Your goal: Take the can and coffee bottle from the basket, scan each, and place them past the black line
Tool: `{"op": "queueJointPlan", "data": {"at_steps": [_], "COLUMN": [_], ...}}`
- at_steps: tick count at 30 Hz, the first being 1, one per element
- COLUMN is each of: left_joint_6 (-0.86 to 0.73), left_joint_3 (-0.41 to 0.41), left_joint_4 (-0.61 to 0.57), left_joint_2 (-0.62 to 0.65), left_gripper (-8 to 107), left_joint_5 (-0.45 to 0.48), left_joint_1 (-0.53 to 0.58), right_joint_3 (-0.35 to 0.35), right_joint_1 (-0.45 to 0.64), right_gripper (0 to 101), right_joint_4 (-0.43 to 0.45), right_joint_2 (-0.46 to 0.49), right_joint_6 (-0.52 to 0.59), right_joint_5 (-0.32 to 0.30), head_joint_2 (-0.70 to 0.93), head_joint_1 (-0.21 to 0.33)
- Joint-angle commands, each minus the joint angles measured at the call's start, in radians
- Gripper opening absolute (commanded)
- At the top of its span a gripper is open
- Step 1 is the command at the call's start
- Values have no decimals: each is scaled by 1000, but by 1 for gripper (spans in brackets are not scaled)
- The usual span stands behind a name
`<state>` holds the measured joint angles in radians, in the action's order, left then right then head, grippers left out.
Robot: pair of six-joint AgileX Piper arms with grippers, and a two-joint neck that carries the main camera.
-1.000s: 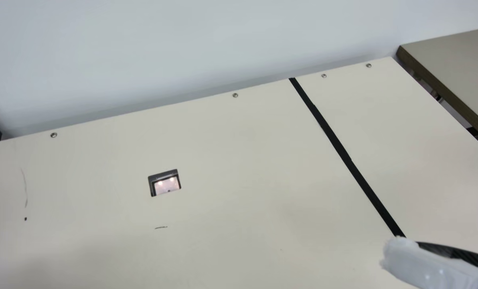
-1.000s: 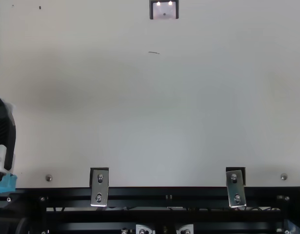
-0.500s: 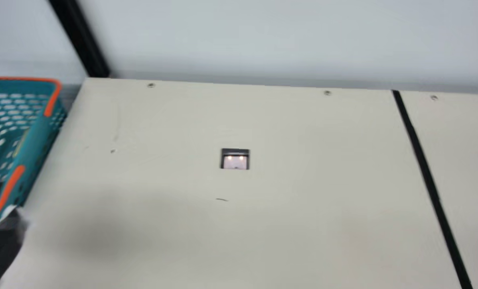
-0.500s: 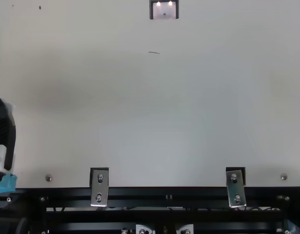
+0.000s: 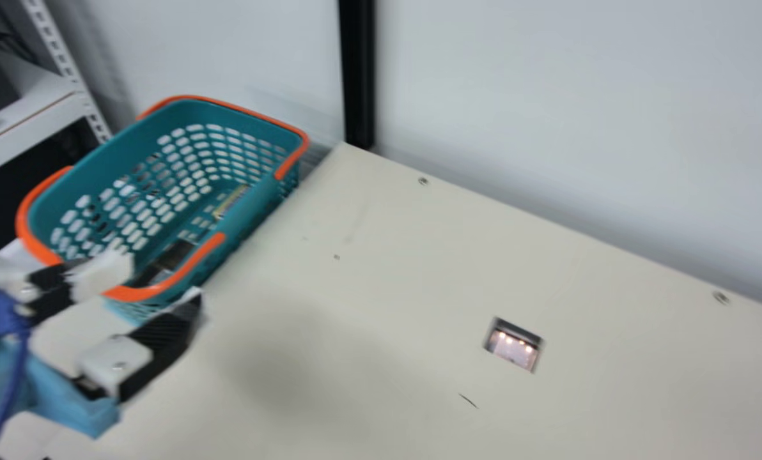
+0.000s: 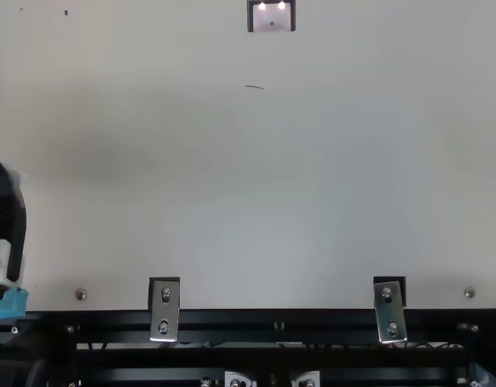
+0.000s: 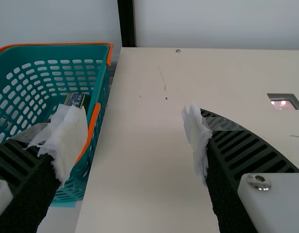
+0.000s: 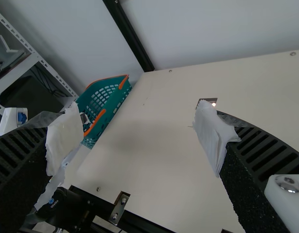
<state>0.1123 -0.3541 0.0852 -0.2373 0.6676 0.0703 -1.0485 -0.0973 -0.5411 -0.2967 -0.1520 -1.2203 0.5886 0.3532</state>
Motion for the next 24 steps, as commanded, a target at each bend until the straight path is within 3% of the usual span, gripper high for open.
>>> {"op": "queueJointPlan", "data": {"at_steps": [1,16,24], "left_joint_6": [0,5,109], "left_joint_3": [0,-8,-140], "left_joint_4": [0,2,85], "left_joint_2": [0,-10,-171], "left_gripper": [90,90,90], "left_joint_5": [0,-3,-41], "left_joint_1": [0,-4,-5], "right_joint_3": [0,0,0], "right_joint_1": [0,0,0], "right_gripper": [101,101,101], "right_joint_4": [0,0,0], "right_joint_2": [0,0,0], "right_joint_6": [0,0,0], "right_joint_5": [0,0,0], "head_joint_2": [61,61,61], "head_joint_1": [42,42,42]}}
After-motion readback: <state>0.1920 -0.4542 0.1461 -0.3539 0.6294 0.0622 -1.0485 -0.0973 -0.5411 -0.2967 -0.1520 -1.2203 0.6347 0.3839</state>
